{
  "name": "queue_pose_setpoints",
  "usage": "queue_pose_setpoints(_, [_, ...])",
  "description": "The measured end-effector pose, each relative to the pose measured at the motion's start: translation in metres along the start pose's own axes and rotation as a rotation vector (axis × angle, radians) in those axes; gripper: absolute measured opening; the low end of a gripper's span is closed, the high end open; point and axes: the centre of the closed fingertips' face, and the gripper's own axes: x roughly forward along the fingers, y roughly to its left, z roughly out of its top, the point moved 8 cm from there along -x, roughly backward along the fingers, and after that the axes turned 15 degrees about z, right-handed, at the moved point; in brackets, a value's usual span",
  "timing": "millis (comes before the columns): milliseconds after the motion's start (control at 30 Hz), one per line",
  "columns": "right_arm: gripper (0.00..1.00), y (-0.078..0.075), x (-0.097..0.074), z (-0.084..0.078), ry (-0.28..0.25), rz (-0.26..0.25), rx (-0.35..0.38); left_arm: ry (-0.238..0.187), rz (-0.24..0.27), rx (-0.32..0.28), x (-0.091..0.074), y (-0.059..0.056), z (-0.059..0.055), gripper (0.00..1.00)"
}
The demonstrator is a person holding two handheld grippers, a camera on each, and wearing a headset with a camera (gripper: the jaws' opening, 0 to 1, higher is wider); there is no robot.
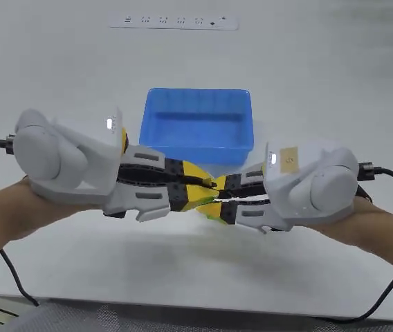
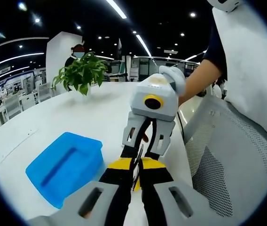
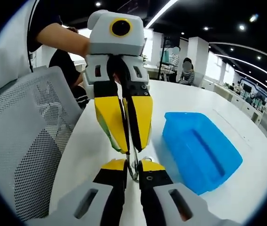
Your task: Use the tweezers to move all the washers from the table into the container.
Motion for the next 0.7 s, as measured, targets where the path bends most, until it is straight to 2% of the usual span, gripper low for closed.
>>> queue_pose_setpoints(33, [0.10, 0.000, 0.000, 0.000, -0.003, -0.001, 0.006, -0.004, 0.008, -0.030, 0.000, 0.000, -0.001, 0.09])
queue_pose_setpoints(100, [0.10, 0.000, 0.000, 0.000, -0.005, -0.001, 0.008, -0.004, 0.014, -0.050, -0.001, 0.000, -0.002, 0.09])
queue_pose_setpoints(167, [0.10, 0.000, 0.000, 0.000, -0.008, 0.000, 0.013, -0.001, 0.017, -0.043, -0.001, -0.001, -0.003, 0.12])
queue_pose_setpoints(267, [0.10, 0.001, 0.001, 0.000, -0.022, -0.004, 0.032, 0.028, 0.020, -0.018, -0.002, -0.005, -0.008, 0.17])
queue_pose_setpoints(433, [0.10, 0.002, 0.000, 0.000, -0.016, -0.001, 0.031, 0.005, 0.056, -0.036, -0.008, -0.006, -0.007, 0.22])
queue_pose_setpoints(600, [0.10, 0.003, -0.001, 0.003, -0.018, -0.007, 0.038, -0.008, 0.106, -0.035, -0.016, -0.001, -0.006, 0.26])
queue_pose_setpoints(700, [0.10, 0.003, -0.004, 0.008, -0.028, -0.013, 0.040, -0.043, 0.146, -0.089, -0.023, 0.003, -0.008, 0.27])
